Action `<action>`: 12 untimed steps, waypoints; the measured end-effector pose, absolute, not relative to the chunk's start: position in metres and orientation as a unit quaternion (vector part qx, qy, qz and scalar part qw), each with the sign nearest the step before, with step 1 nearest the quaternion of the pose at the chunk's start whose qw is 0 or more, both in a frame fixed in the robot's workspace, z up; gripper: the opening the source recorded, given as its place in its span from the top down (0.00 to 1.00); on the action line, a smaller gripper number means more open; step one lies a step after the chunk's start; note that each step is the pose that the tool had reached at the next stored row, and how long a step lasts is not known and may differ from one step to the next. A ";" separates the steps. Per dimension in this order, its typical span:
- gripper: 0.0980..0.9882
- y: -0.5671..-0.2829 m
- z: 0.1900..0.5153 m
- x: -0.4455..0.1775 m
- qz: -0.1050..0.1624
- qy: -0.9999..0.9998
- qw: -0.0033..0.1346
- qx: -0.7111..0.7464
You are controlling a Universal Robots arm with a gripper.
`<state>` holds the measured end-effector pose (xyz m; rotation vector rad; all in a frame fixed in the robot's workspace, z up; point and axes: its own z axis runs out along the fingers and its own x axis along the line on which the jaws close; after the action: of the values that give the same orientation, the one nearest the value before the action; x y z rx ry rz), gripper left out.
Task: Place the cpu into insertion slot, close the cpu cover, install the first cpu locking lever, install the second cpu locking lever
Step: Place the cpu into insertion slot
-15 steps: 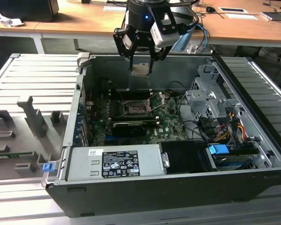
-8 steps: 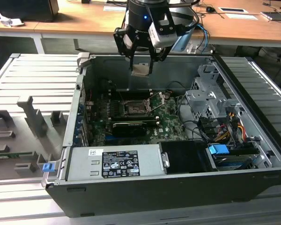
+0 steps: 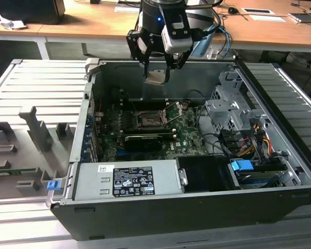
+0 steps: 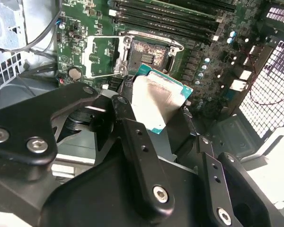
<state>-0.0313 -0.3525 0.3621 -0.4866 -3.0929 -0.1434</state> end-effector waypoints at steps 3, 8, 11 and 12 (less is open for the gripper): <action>0.52 -0.352 0.362 -0.031 -0.046 -0.985 0.003 -0.166; 0.52 -0.352 0.362 -0.031 -0.046 -0.981 0.002 -0.186; 0.52 -0.352 0.361 -0.031 -0.046 -0.979 0.002 -0.200; 0.52 -0.352 0.361 -0.031 -0.046 -0.978 0.001 -0.204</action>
<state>-0.0313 -0.3525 0.3614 -0.6413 -3.0692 -0.1440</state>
